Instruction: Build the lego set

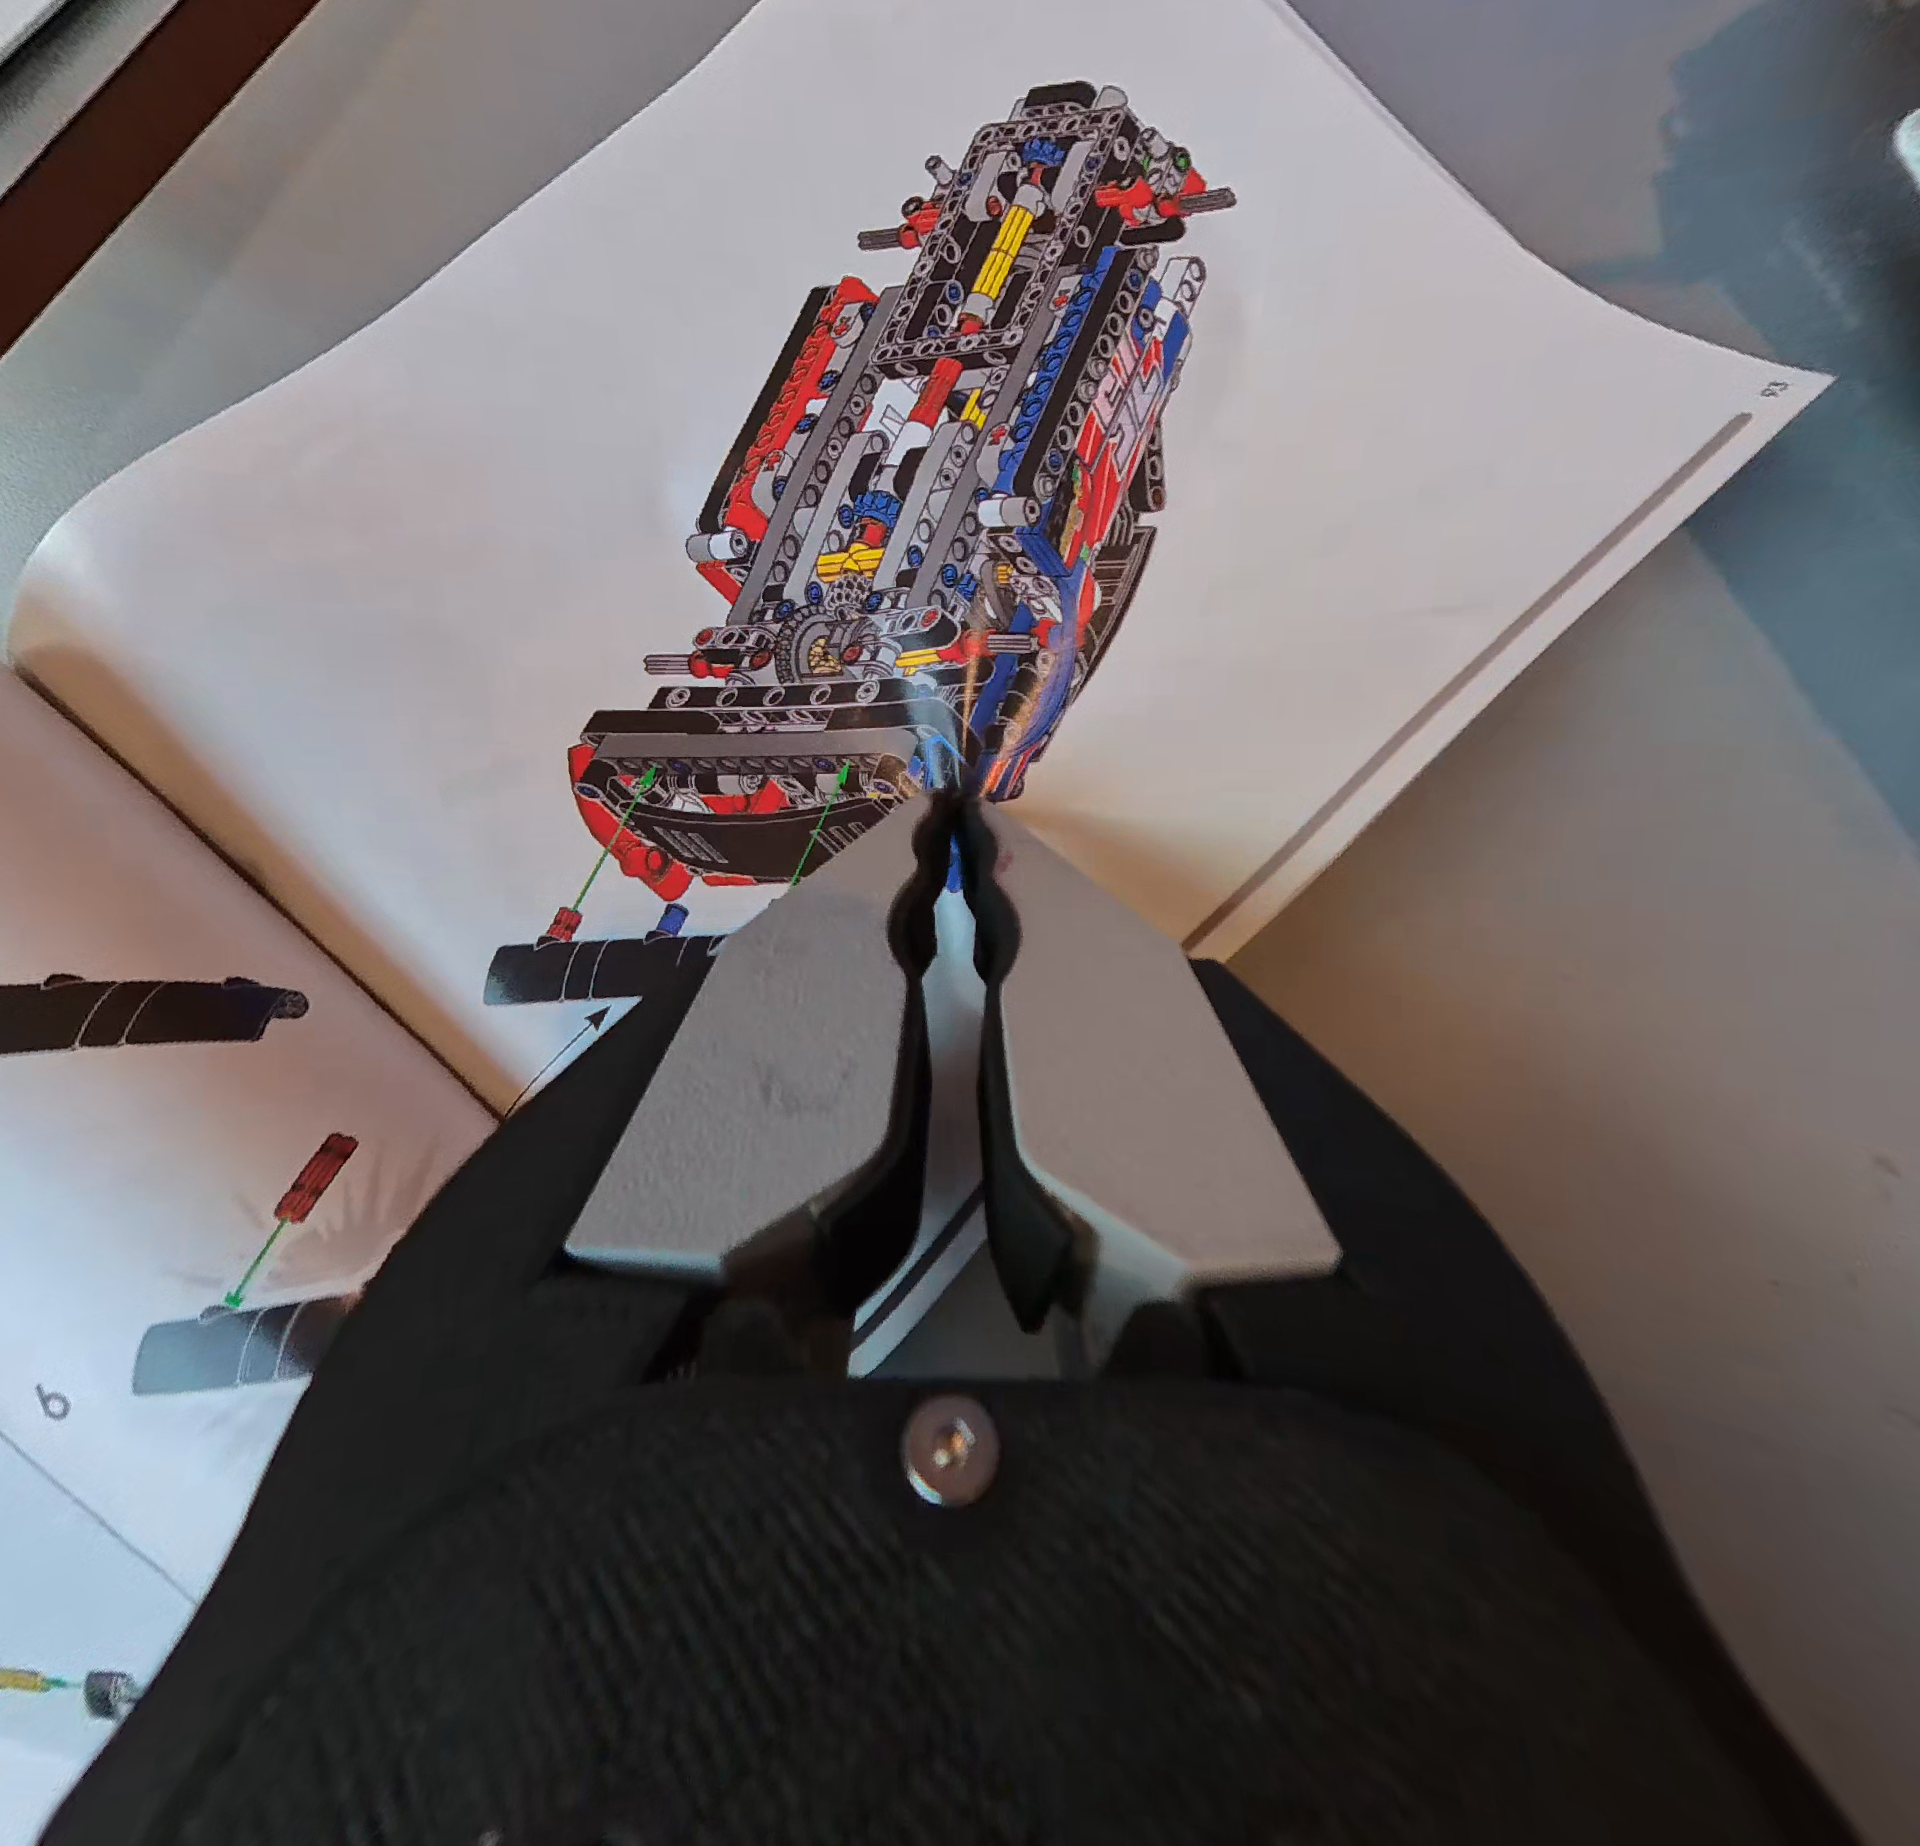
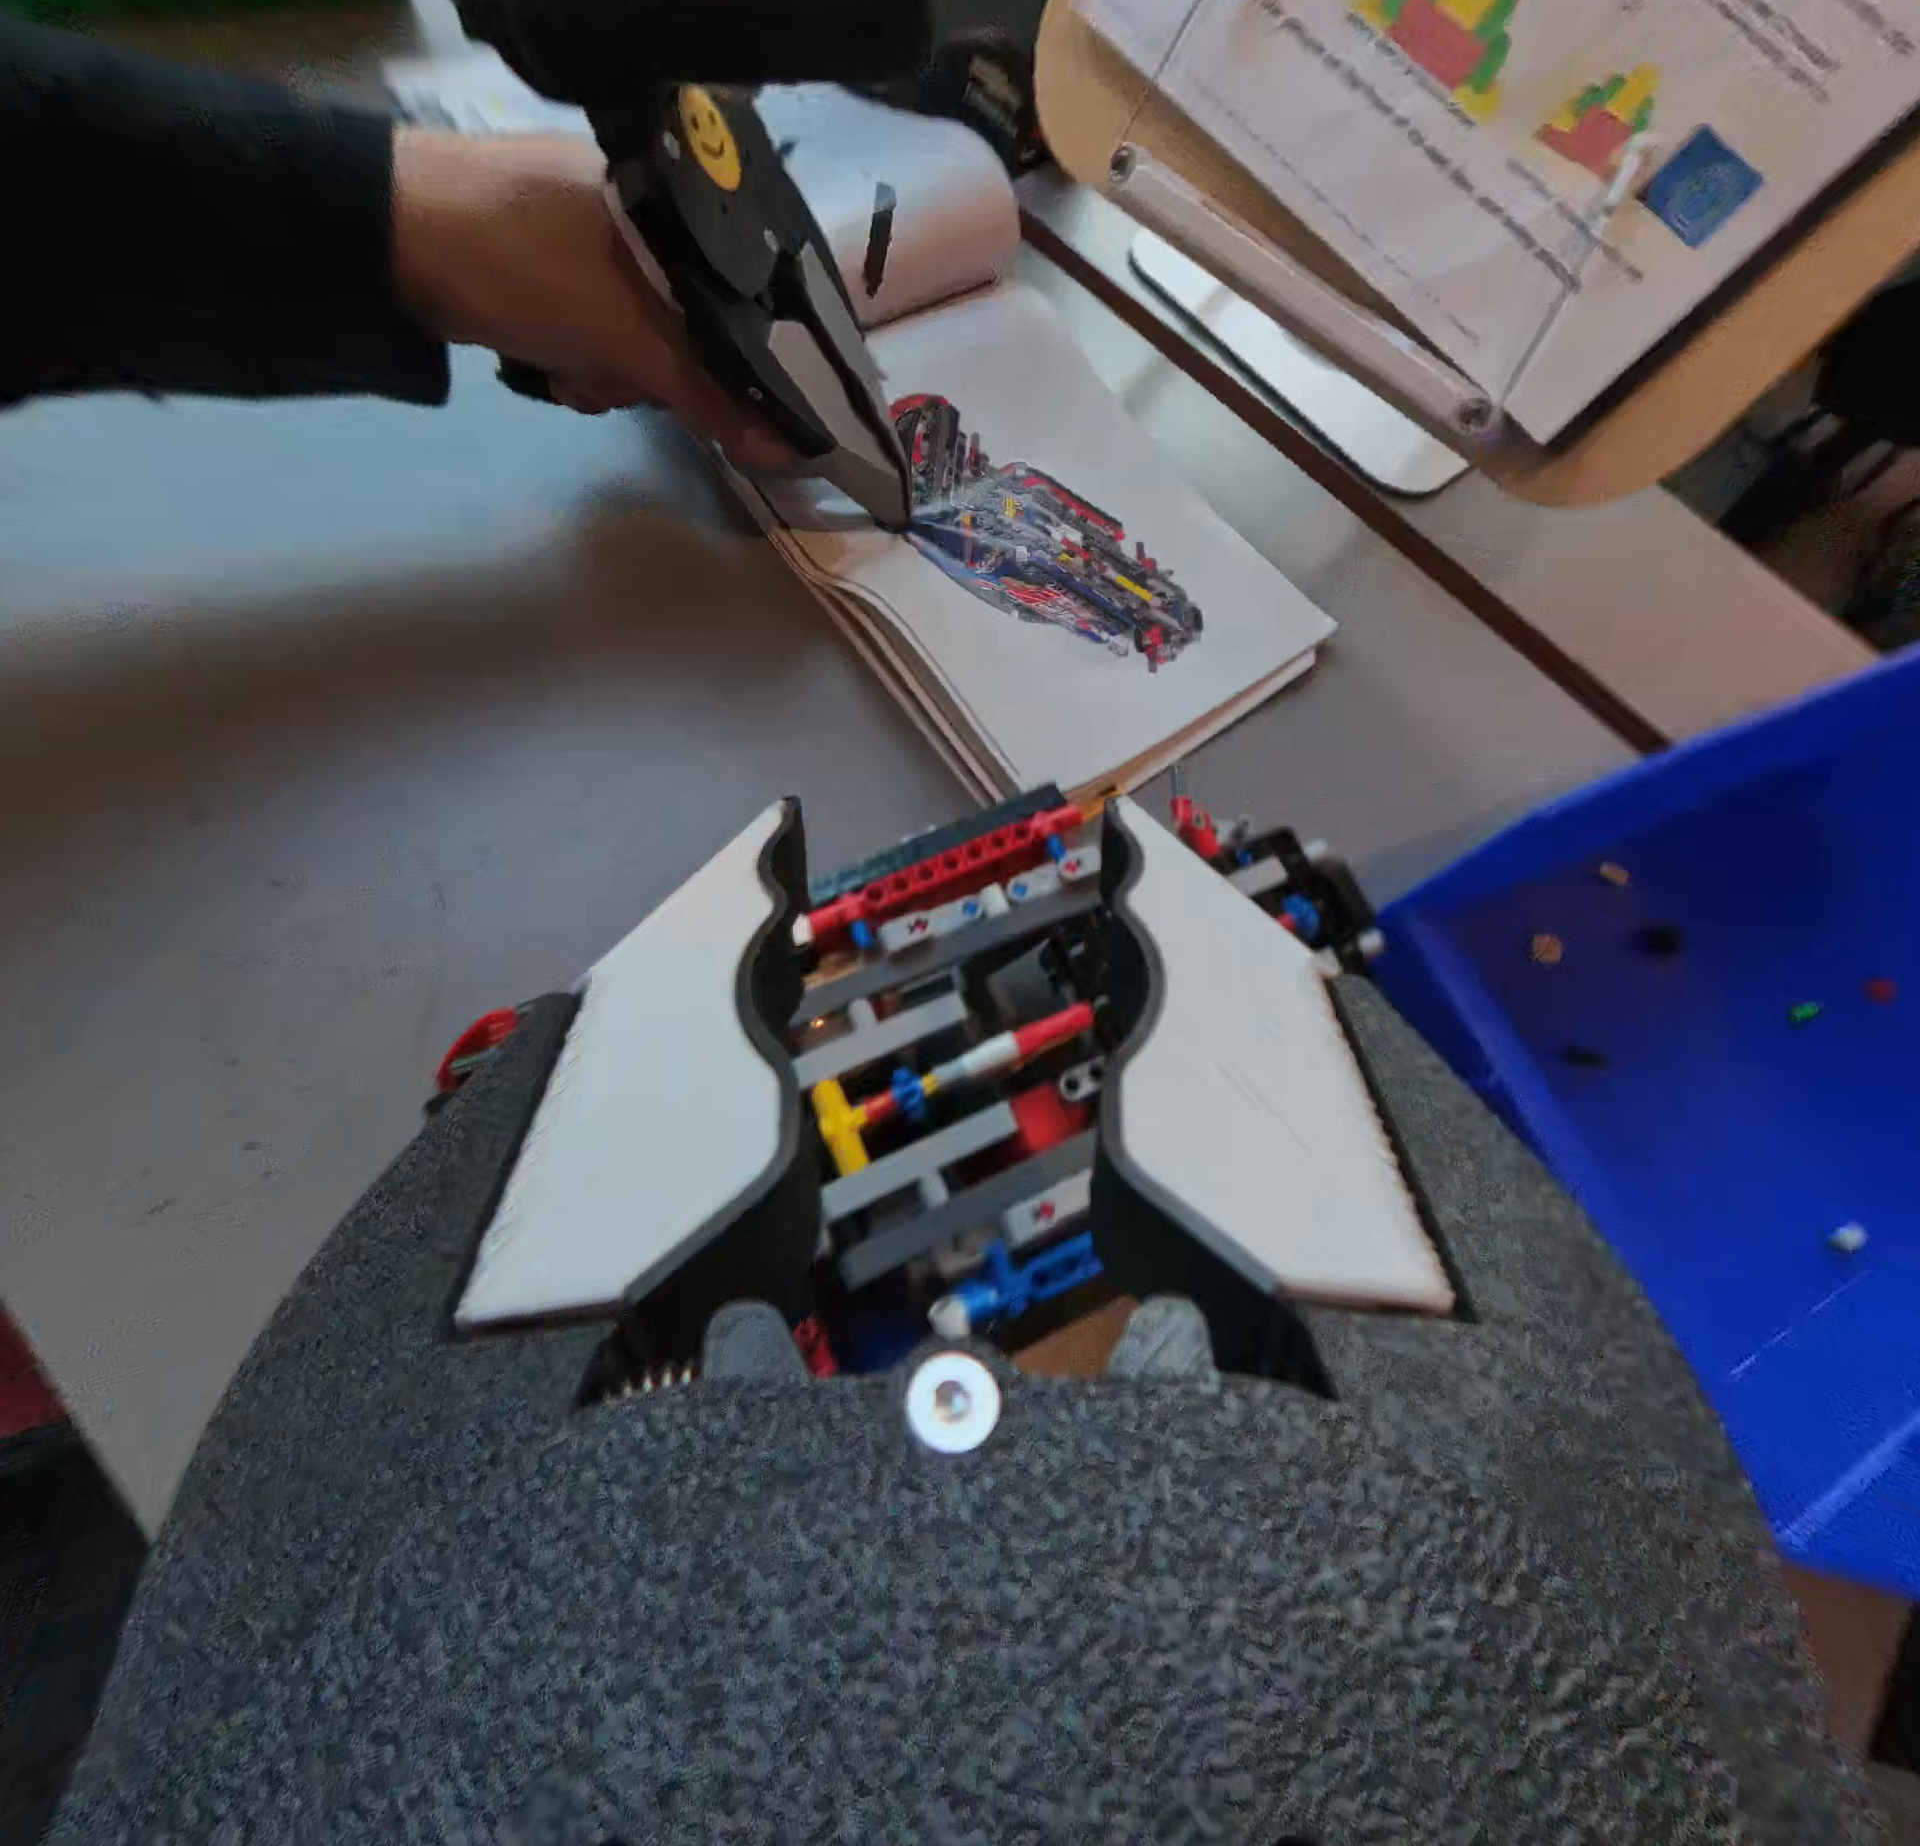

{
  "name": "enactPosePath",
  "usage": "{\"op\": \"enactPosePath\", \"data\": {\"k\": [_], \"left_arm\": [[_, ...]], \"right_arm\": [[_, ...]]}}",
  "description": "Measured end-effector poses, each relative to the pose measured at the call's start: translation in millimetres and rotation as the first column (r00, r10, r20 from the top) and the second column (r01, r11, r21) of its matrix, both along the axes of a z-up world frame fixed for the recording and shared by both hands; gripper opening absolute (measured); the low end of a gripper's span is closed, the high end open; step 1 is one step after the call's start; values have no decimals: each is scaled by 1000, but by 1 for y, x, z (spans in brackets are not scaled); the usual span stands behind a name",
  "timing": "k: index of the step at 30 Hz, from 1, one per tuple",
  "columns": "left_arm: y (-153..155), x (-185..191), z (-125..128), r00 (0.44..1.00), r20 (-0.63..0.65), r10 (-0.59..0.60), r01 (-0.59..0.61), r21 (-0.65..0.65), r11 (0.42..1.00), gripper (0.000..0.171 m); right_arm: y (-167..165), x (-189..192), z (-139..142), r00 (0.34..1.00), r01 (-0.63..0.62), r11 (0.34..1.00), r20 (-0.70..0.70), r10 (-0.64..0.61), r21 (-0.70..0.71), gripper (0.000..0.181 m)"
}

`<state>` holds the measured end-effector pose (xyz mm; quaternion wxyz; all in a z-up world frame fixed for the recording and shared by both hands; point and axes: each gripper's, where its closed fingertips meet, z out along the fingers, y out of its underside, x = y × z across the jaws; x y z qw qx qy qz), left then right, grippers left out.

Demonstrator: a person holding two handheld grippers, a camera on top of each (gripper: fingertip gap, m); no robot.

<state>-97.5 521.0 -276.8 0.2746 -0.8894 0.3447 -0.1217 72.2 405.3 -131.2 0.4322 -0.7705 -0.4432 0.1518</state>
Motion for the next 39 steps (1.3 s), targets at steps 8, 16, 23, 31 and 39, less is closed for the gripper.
{"op": "enactPosePath", "data": {"k": [8, 16, 23, 31, 39], "left_arm": [[0, 0, 0, 999, 39, 3, -4, 28, 1000, 0], [0, 1, 1, 998, 66, -14, 13, 19, 1000, 0], [-1, 1, 1, 998, 67, -20, 17, 36, 999, 0], [-1, 2, 1, 996, 86, -11, 8, 34, 999, 0], [-33, 15, 76, 855, 503, -124, 57, 148, 987, 30]], "right_arm": [[70, -79, -86, 704, -235, 972, 693, 157, 18, 56], [80, -85, -108, 615, -237, 971, 768, 180, -38, 47], [84, -82, -125, 550, -244, 969, 817, 172, -39, 38], [88, -81, -123, 539, -252, 968, 828, 157, -20, 0], [109, -91, -80, 649, -210, 963, 761, 10, 167, 0]]}}
